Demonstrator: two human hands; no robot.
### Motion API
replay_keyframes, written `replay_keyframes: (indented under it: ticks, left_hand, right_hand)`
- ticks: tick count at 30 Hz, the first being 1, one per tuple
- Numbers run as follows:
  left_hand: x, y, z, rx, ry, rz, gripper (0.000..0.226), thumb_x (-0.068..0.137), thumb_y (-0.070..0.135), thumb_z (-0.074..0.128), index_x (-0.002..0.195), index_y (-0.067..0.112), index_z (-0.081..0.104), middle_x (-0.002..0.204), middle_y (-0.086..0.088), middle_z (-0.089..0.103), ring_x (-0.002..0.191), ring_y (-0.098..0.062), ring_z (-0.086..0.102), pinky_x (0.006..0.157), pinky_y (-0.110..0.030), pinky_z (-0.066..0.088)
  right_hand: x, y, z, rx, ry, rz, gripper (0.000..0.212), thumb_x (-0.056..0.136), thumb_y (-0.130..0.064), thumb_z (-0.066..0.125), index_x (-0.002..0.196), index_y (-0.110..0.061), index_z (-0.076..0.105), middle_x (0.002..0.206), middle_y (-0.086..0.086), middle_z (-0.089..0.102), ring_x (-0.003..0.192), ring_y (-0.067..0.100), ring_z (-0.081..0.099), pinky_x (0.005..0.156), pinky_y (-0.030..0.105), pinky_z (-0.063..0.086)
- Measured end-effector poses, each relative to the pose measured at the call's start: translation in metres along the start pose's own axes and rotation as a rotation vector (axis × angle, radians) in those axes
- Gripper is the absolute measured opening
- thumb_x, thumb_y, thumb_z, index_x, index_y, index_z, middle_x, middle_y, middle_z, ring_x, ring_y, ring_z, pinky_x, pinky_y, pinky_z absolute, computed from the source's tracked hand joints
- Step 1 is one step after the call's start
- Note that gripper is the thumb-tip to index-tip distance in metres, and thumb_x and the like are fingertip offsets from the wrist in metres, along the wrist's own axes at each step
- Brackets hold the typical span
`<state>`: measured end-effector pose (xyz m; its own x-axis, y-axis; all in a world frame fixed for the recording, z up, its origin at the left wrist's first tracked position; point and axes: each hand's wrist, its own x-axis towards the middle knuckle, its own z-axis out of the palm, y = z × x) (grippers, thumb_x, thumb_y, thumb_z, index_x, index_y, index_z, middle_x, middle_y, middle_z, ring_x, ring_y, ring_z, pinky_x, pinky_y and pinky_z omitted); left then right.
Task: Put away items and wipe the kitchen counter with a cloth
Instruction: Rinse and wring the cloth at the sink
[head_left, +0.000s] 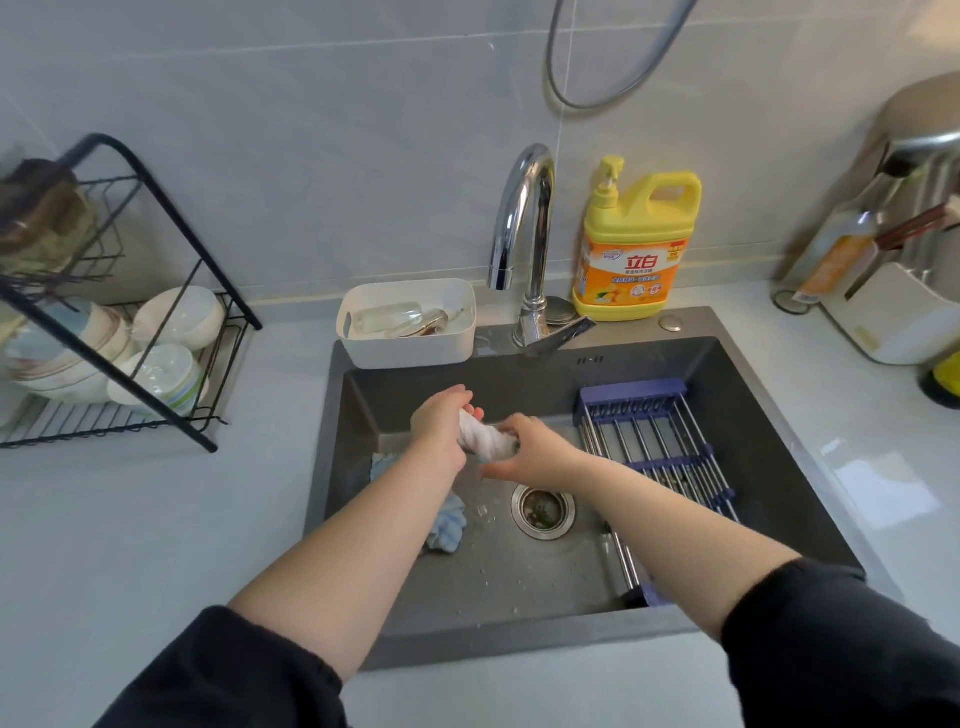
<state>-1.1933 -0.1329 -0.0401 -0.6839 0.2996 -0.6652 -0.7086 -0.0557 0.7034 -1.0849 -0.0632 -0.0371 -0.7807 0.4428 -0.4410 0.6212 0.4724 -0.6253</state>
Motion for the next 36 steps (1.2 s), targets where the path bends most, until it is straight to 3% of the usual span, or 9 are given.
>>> replay_keyframes:
  ticks: [3, 5, 7, 10, 13, 17, 22, 27, 36]
  left_hand:
    - [-0.005, 0.012, -0.007, -0.083, -0.228, 0.037, 0.018, 0.091, 0.000, 0.050, 0.097, 0.009, 0.065, 0.062, -0.004, 0.045, 0.060, -0.017, 0.048, 0.067, -0.030, 0.048]
    - [-0.014, 0.014, -0.008, -0.065, -0.443, 0.038, 0.026, 0.092, -0.003, 0.042, 0.101, 0.008, 0.064, 0.055, -0.003, 0.044, 0.058, -0.017, 0.047, 0.075, -0.032, 0.048]
    - [-0.020, 0.018, -0.008, 0.037, -0.628, 0.047, 0.033, 0.089, -0.005, 0.037, 0.107, 0.006, 0.062, 0.056, -0.003, 0.047, 0.060, -0.017, 0.051, 0.079, -0.034, 0.046]
    - [-0.021, 0.027, -0.013, 0.218, -0.836, 0.081, 0.039, 0.084, -0.001, 0.043, 0.119, 0.008, 0.058, 0.066, -0.002, 0.056, 0.074, -0.019, 0.062, 0.084, -0.035, 0.048]
    - [-0.021, 0.032, -0.016, 0.229, -0.906, 0.061, 0.038, 0.088, 0.008, 0.043, 0.123, 0.011, 0.056, 0.060, 0.000, 0.054, 0.072, -0.020, 0.064, 0.082, -0.034, 0.052]
    - [-0.026, 0.023, -0.008, 0.125, -0.724, 0.037, 0.028, 0.099, 0.015, 0.038, 0.115, 0.014, 0.062, 0.043, 0.006, 0.033, 0.040, -0.008, 0.036, 0.054, -0.025, 0.040]
    - [-0.028, 0.012, 0.003, -0.098, -0.351, 0.004, 0.027, 0.099, 0.013, 0.041, 0.112, 0.009, 0.065, 0.044, 0.005, 0.029, 0.037, -0.007, 0.024, 0.044, -0.023, 0.028]
    - [-0.030, 0.017, 0.006, -0.157, -0.136, -0.046, 0.036, 0.095, 0.004, 0.031, 0.109, 0.005, 0.064, 0.045, 0.003, 0.028, 0.035, -0.008, 0.022, 0.044, -0.022, 0.025]
    - [-0.025, 0.008, -0.005, -0.200, 0.023, -0.136, 0.036, 0.095, 0.004, 0.021, 0.086, 0.003, 0.057, 0.050, 0.001, 0.025, 0.030, -0.009, 0.019, 0.047, -0.023, 0.021]
  right_hand:
    - [-0.018, 0.013, -0.002, 0.916, -0.098, 0.224, 0.053, 0.095, -0.040, 0.051, 0.138, -0.010, 0.044, 0.138, 0.010, 0.047, 0.123, 0.026, 0.047, 0.084, 0.025, 0.047]
    - [-0.026, 0.018, 0.004, 1.508, -0.325, 0.446, 0.065, 0.092, -0.055, 0.045, 0.132, -0.004, 0.051, 0.130, 0.022, 0.053, 0.121, 0.037, 0.050, 0.084, 0.047, 0.050]
    - [-0.024, 0.016, 0.008, 1.677, -0.518, 0.431, 0.076, 0.086, -0.064, 0.045, 0.127, -0.002, 0.057, 0.126, 0.027, 0.056, 0.114, 0.039, 0.057, 0.075, 0.053, 0.056]
    - [-0.024, 0.012, 0.010, 1.689, -0.592, 0.346, 0.076, 0.074, -0.061, 0.057, 0.123, -0.003, 0.059, 0.119, 0.024, 0.062, 0.084, 0.031, 0.070, 0.050, 0.036, 0.059]
    - [-0.027, 0.009, 0.004, 1.450, -0.609, 0.212, 0.059, 0.068, -0.043, 0.079, 0.108, -0.004, 0.060, 0.082, 0.010, 0.060, 0.042, 0.007, 0.048, 0.029, 0.016, 0.037]
    - [-0.037, -0.017, 0.002, 0.678, -0.339, 0.165, 0.027, 0.081, -0.016, 0.071, 0.071, -0.012, 0.046, 0.054, 0.001, 0.042, 0.036, 0.008, 0.030, 0.036, 0.016, 0.023]
    - [-0.030, -0.036, 0.005, -0.119, 0.064, 0.037, 0.023, 0.086, -0.020, 0.054, 0.068, -0.012, 0.042, 0.071, 0.005, 0.051, 0.070, 0.022, 0.050, 0.060, 0.026, 0.038]
    - [-0.018, -0.036, 0.003, -0.376, 0.147, 0.008, 0.022, 0.086, -0.029, 0.056, 0.098, -0.011, 0.060, 0.093, 0.007, 0.064, 0.087, 0.028, 0.062, 0.067, 0.027, 0.043]
    - [-0.010, -0.035, 0.009, -0.787, 0.126, -0.163, 0.016, 0.089, -0.025, 0.050, 0.093, -0.014, 0.060, 0.098, 0.007, 0.067, 0.088, 0.028, 0.064, 0.065, 0.029, 0.043]
